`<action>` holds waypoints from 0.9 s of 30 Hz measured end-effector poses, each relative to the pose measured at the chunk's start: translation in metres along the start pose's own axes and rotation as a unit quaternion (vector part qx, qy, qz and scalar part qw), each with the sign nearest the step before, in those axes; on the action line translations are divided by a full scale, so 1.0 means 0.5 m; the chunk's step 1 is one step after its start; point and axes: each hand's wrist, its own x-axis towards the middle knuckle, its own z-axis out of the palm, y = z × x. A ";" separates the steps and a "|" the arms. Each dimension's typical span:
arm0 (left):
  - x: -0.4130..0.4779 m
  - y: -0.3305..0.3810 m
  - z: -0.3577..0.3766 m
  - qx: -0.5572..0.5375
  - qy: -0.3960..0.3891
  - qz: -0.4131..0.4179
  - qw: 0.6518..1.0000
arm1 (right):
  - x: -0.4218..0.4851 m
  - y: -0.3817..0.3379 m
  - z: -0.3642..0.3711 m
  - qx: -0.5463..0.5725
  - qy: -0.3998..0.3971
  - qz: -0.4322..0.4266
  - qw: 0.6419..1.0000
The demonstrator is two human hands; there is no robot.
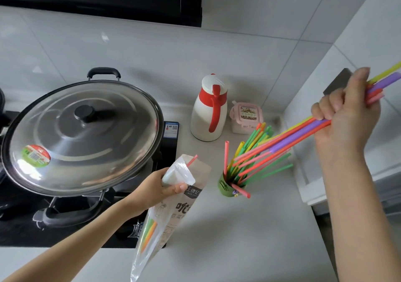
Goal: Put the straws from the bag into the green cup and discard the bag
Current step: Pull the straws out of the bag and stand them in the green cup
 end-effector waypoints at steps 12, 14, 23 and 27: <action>-0.002 0.001 0.001 0.015 0.015 -0.024 0.999 | -0.063 0.228 -0.024 -0.163 -0.143 -0.007 0.976; -0.001 0.000 0.003 0.020 0.017 -0.025 0.999 | -0.062 0.253 -0.030 -0.176 -0.154 0.000 0.972; 0.007 0.006 0.008 0.019 0.015 -0.025 0.999 | -0.088 0.346 -0.078 -0.263 -0.169 0.075 0.947; 0.013 0.006 0.006 0.027 0.007 -0.024 0.999 | -0.077 0.323 -0.073 -0.229 -0.161 0.114 0.953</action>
